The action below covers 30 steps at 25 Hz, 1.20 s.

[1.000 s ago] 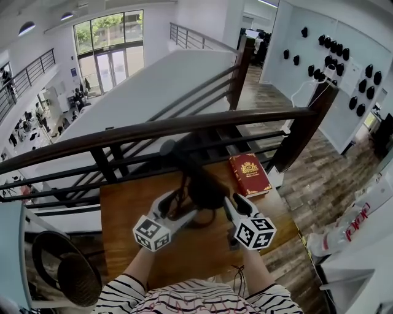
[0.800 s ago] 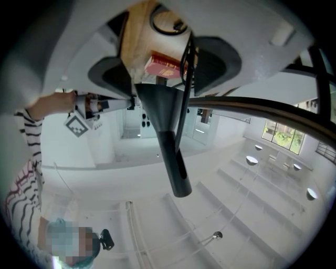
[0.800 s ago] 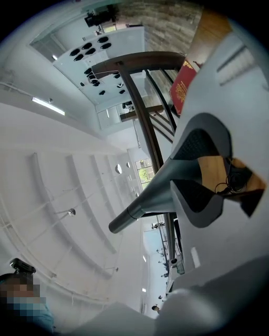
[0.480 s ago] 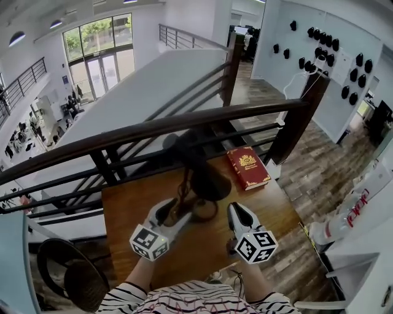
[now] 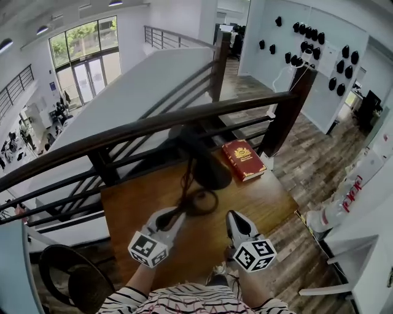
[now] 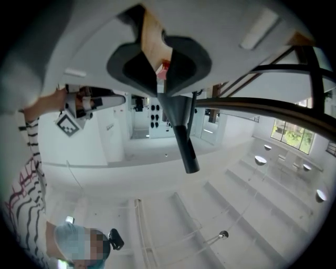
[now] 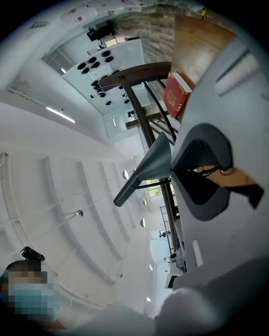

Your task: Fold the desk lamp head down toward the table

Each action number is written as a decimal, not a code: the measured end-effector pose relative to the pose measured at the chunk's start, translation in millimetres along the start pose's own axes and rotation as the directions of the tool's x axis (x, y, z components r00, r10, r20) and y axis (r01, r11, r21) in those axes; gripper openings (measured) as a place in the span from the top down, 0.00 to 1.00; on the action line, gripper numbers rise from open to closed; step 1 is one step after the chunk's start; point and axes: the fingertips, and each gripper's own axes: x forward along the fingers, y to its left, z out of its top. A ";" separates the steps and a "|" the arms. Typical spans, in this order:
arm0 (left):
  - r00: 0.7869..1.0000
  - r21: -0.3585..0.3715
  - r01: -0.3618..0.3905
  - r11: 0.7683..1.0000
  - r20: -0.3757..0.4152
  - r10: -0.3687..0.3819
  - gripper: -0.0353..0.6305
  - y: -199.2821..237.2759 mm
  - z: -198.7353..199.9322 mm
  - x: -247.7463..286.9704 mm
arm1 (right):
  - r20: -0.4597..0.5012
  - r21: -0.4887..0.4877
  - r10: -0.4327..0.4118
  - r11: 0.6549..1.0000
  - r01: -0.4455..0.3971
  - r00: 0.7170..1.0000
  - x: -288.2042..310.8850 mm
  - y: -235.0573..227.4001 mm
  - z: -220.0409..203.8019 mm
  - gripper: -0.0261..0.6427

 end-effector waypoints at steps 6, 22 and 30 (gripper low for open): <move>1.000 -0.022 0.020 1.000 -0.010 -0.020 0.94 -5.1 -11.4 -22.1 | -0.017 0.004 -0.018 1.000 0.018 1.000 -11.5 13.9 -21.3 0.96; 0.998 -0.064 -0.059 0.996 -0.033 0.057 0.94 -57.1 -15.7 -58.6 | -0.124 -0.028 0.066 0.997 -0.070 0.990 -67.5 31.8 -38.9 0.96; 0.996 -0.056 -0.088 0.995 -0.037 0.086 0.94 -106.8 -8.3 -72.3 | -0.140 -0.023 0.109 0.993 -0.113 0.984 -107.9 40.2 -37.9 0.96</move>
